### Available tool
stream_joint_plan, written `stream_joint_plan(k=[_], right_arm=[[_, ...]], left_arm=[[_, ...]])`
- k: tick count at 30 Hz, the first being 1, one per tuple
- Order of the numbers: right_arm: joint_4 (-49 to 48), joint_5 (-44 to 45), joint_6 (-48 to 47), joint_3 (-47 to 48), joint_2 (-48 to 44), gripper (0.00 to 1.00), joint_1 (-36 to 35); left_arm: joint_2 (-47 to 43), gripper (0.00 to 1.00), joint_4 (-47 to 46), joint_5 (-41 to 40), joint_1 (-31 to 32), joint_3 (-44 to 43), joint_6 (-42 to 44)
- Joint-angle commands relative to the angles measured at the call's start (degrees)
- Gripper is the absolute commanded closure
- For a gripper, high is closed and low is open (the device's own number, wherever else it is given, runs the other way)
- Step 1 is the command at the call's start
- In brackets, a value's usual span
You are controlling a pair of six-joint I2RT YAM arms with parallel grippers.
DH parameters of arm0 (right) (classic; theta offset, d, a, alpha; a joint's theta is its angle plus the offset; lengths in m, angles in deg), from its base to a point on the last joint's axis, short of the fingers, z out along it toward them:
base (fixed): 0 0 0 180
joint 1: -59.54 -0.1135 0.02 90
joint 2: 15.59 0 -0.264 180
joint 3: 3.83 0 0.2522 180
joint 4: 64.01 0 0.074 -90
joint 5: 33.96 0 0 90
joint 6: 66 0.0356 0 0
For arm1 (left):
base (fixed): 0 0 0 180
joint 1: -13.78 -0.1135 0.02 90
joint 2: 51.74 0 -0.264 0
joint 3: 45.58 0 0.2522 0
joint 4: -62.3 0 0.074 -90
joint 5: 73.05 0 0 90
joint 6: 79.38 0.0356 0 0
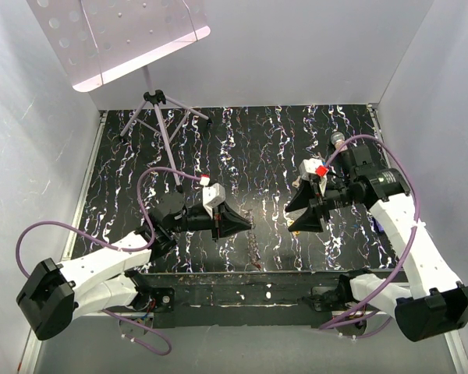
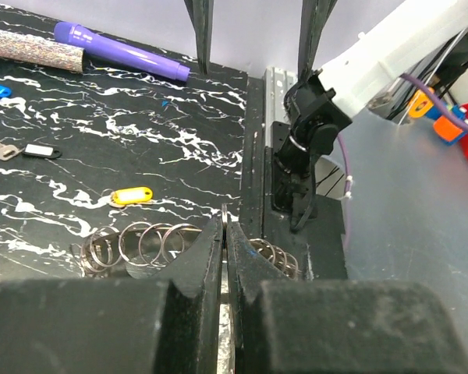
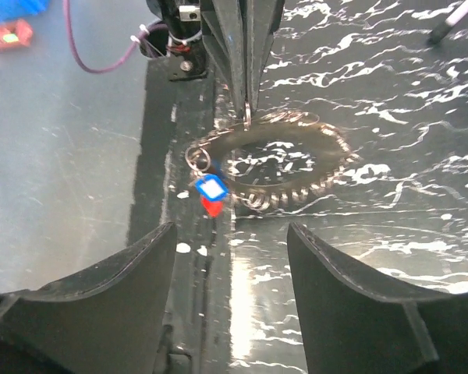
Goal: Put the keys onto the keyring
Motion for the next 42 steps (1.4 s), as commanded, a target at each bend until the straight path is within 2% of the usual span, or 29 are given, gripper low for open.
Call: stream_joint_plan(k=[1,3,6,7,8,9,11,17,20,26,33,42], right_arm=[[20.51,6.93,-24.35,8.03,1.80,0.33,-0.80],[21.67,9.14,-27.44,8.48,0.76,0.33,-0.71],[17.39,4.86,-30.98,6.12,-3.62,0.31,-1.24],[9.54,2.84,-26.62,4.63,-5.21,0.31,-1.94],[1.80,1.86,-18.31,2.44,-6.97,0.30,-2.99],[-7.76,2.29,-9.70,0.24,-8.81,0.30,-4.22],[-20.29,5.09,-0.94,-3.63,-11.11,0.30,-7.55],[-35.52,11.95,7.35,-8.39,-11.11,0.36,-15.73],[-41.67,14.24,10.77,-9.71,-9.80,0.37,-17.41],[-48.36,15.30,15.69,-10.85,-6.72,0.50,-19.25],[-51.97,14.25,14.56,-13.31,-6.19,0.64,-21.28],[-54.70,14.69,16.49,-14.99,-5.93,0.69,-23.21]], left_arm=[[-2.58,1.00,11.04,1.77,-0.09,-6.90,9.93],[-3.02,1.00,13.94,1.60,-0.01,-8.48,13.36],[-3.37,1.00,15.98,1.25,-0.09,-9.63,17.22],[-3.55,1.00,15.98,0.99,-0.01,-9.72,17.94],[-3.63,1.00,15.54,0.90,-0.01,-9.80,18.38],[-3.72,1.00,15.19,0.81,-0.09,-9.72,18.82],[-4.07,1.00,14.75,0.54,-0.09,-9.63,19.88],[-3.90,1.00,14.05,0.72,-0.09,-9.98,23.30],[-4.43,1.00,12.12,0.54,-0.09,-9.19,23.75],[-6.80,1.00,8.78,0.20,-0.01,-6.38,24.98],[-6.45,1.00,7.19,-1.04,-0.01,-4.97,25.42],[-6.45,1.00,3.59,-2.00,-0.01,-3.22,24.01]])
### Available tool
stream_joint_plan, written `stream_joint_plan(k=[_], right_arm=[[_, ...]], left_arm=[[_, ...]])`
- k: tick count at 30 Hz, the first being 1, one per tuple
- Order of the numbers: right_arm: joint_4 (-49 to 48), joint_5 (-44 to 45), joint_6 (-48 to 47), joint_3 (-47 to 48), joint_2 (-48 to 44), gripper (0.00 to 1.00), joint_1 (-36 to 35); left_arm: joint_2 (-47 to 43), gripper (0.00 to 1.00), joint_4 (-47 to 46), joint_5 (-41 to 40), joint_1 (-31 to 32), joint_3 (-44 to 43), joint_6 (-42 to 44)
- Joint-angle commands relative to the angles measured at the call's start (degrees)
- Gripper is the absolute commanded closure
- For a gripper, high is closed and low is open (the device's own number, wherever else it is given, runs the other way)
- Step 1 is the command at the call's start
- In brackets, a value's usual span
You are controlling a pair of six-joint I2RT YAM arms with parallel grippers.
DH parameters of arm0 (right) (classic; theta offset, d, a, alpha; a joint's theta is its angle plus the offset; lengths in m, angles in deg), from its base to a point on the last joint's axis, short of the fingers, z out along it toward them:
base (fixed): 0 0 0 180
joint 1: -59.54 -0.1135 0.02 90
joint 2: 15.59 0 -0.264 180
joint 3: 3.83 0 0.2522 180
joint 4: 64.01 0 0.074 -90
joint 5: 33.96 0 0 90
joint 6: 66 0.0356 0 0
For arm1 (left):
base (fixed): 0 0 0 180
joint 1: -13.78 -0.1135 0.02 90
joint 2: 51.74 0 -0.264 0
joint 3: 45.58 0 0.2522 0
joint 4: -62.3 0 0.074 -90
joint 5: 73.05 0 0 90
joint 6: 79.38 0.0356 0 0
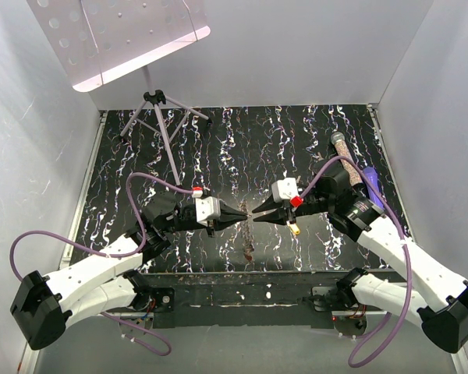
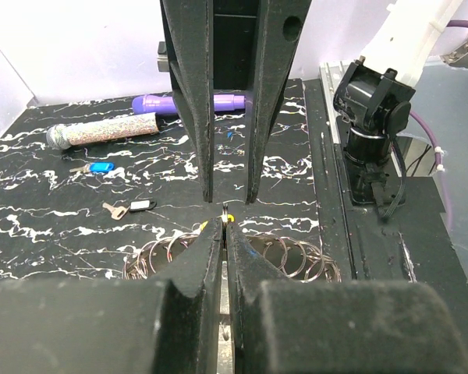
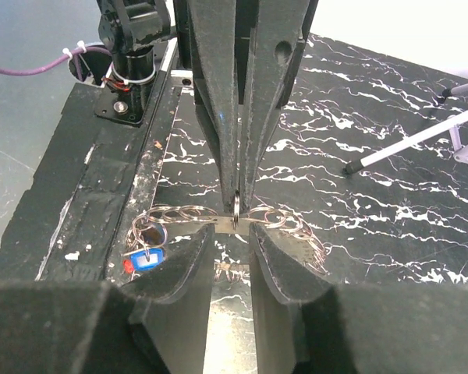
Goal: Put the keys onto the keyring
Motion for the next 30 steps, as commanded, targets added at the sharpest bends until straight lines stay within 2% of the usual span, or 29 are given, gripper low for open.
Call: stream_joint_plan(k=[1,8,19,30], right_arm=[[-4.65,-0.09,2.00,-0.85,0.28,0.69,-0.79],[-6.93,0.00,4.28,-1.37,1.07,0.71,-1.14],[-7.64,-0.62,5.34,-0.67,1.60,0.82,-1.93],[-7.11,0.26,5.08,-0.85,1.77,0.81,-2.19]], left_arm=[[-0.98,1.00,-5.15,-1.02,-0.01,0.41,-0.34],[-1.16,1.00,-6.91,-0.84,-0.01,1.03,-1.39],[-1.42,1.00,-11.83,-1.72,-0.01,2.87,-4.03],[-2.21,1.00,-14.56,-2.34,-0.01,4.02,-5.43]])
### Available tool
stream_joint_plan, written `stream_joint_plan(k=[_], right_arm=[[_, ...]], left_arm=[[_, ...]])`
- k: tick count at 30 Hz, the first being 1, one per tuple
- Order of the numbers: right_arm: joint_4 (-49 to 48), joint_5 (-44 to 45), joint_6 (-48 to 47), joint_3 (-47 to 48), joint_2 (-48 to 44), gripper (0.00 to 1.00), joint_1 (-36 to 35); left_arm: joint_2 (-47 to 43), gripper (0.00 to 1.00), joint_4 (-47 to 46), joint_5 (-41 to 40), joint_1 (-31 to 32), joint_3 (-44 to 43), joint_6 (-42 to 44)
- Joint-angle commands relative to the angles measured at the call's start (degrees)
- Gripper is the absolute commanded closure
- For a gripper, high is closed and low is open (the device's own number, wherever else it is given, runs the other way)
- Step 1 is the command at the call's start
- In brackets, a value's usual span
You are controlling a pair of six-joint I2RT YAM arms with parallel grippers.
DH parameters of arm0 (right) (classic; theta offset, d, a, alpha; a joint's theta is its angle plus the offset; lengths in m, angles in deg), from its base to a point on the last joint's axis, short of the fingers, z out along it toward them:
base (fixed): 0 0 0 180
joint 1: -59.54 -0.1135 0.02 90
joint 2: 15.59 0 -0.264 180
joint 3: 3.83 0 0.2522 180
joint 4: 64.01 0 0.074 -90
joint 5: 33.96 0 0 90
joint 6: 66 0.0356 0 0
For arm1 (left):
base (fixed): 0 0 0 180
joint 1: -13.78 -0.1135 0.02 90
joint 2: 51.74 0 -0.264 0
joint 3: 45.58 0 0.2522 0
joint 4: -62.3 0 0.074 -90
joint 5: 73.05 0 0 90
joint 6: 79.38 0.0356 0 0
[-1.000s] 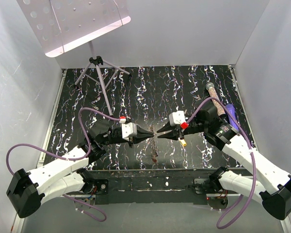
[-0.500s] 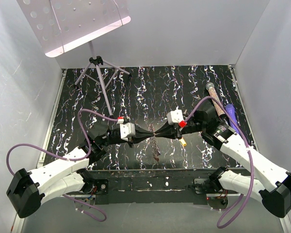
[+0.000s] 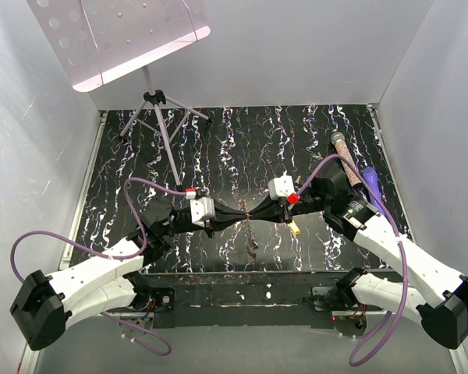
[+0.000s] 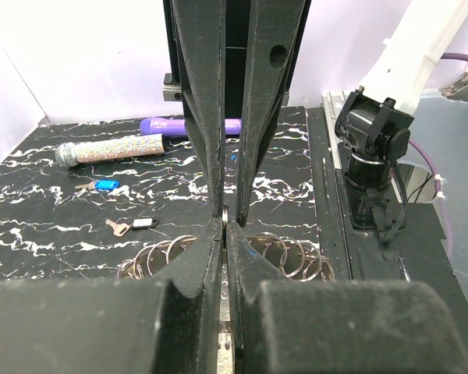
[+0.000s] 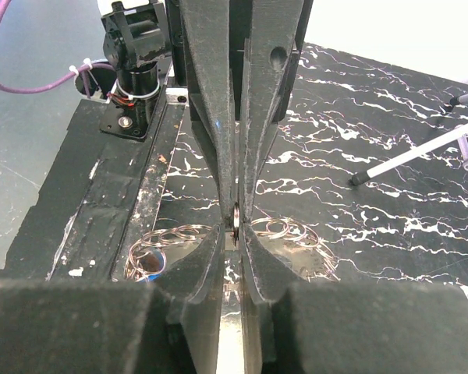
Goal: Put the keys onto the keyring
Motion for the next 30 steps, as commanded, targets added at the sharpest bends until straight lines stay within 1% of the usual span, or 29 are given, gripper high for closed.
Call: stream_joint_plan(k=[1,2,5,12,17,18,19,20,23,26,27,29,30], right_arm=[[-1.32,0.24,0.18,0.03,0.00,0.81,-0.42],[-1.32,0.24,0.18,0.11,0.09,0.83,-0.42],[-0.97,-0.29,0.01,0.55,0.18,0.99,-0.34],[3.86,0.32,-1.58,2.49,0.00,0.99,-0.42],[9.65,2.17,-1.75,5.73,0.79,0.99,-0.34],[11.23,2.35,-1.67,6.61,1.05,0.99,-0.25],[12.47,2.44,-1.67,7.49,1.40,0.99,-0.34],[13.44,2.44,-1.49,8.37,1.76,0.99,-0.34],[15.37,2.61,-0.44,9.95,2.37,0.99,-0.07],[17.39,2.88,-0.43,10.75,2.38,0.99,0.02],[18.36,3.14,-0.87,11.01,2.55,0.99,0.10],[20.81,4.01,-2.88,11.98,2.64,0.99,0.10],[22.22,4.37,-3.94,12.50,2.73,0.99,0.10]], left_arm=[[-2.06,1.00,-4.68,-1.25,-0.09,0.24,-0.95],[-2.06,1.00,-4.77,-1.33,-0.09,0.41,-1.13],[-1.80,1.00,-5.04,-1.33,0.08,0.41,-1.39],[-0.66,1.00,-3.90,-0.28,-0.09,-0.29,-1.92],[-0.74,1.00,1.54,-0.10,0.08,-2.39,-0.26],[-0.92,0.98,3.64,-0.45,-0.09,-3.01,0.18],[-1.09,0.89,4.71,-0.89,-0.01,-3.54,0.19],[-1.36,0.82,5.85,-1.33,-0.09,-3.89,0.01],[-3.55,0.75,11.11,-2.91,-0.01,-5.21,1.41],[-6.80,0.62,17.62,-4.76,-0.18,-6.18,3.35],[-7.94,0.59,19.12,-4.76,-0.44,-6.18,3.79],[-9.09,0.54,21.41,-4.15,-0.53,-6.35,4.67],[-9.01,0.54,22.20,-3.36,-0.45,-6.53,5.11]])
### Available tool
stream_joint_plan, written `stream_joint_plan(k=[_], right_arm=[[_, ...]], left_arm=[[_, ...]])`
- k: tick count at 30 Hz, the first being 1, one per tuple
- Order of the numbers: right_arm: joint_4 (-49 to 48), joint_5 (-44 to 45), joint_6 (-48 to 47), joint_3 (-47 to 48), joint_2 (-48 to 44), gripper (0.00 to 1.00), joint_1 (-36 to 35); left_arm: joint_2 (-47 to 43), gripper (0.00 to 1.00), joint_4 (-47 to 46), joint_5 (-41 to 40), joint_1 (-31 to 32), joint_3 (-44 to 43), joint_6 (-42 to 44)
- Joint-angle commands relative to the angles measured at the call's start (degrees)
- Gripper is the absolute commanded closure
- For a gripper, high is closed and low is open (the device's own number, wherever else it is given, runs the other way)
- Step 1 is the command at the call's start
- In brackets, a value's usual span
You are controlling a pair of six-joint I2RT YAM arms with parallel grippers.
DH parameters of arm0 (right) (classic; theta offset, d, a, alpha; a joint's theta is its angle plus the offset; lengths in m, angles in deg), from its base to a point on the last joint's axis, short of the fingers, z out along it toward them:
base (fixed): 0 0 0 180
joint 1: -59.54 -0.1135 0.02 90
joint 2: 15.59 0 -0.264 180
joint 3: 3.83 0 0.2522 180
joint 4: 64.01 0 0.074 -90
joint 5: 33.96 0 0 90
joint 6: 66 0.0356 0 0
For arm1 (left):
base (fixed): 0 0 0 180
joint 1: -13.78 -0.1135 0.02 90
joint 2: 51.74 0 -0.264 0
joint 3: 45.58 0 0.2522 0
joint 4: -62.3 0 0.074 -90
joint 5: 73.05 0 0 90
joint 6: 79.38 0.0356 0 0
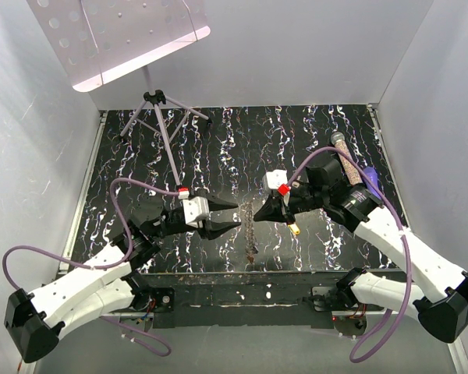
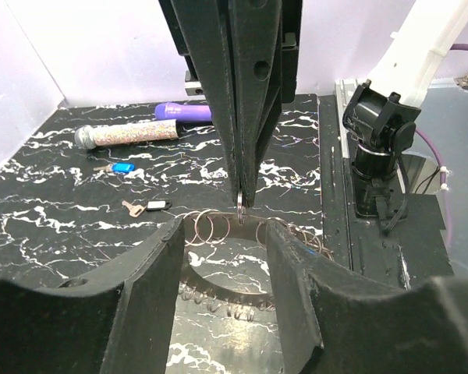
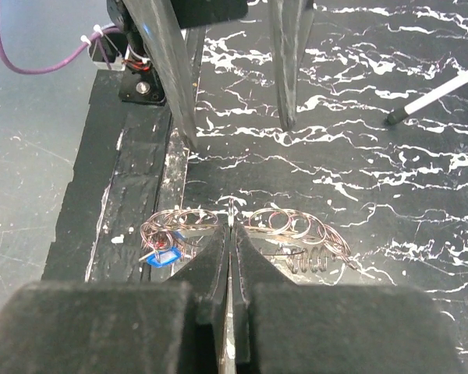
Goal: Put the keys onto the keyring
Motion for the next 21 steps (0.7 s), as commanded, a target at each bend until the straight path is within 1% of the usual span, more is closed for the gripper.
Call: stream_joint_plan(k=[1,3,6,8,10,16,21], right_arm=[[6.36,1.18,-4.75,5.10,0.04,0.99,0.21],[10.14,1.18,-8.18,7.03,0.48,0.99,0.21],[14.02,1.01,-10.65,8.88,1.62,0.99,0.21],[14.11,0.92,-10.48,9.06,2.06,0.99,0.21],[13.94,0.83,-10.05,8.97,2.24,0.99,0.13],[13.32,1.53,-9.08,8.53,2.50,0.99,0.21],[11.65,2.41,-7.50,8.18,2.68,0.99,0.13]], left_arm=[[-1.66,0.54,8.13,0.42,-0.44,-2.99,2.81],[0.35,0.54,8.66,2.44,-0.36,-4.04,3.43],[3.87,0.55,5.43,5.61,-0.45,-4.84,2.65],[5.63,0.55,2.26,6.67,-0.45,-5.10,1.59],[7.12,0.61,0.15,7.37,-0.36,-5.28,0.53],[8.98,0.63,-2.05,7.72,-0.45,-5.54,-1.05],[10.38,0.69,-4.34,9.65,-0.36,-5.45,-3.16]])
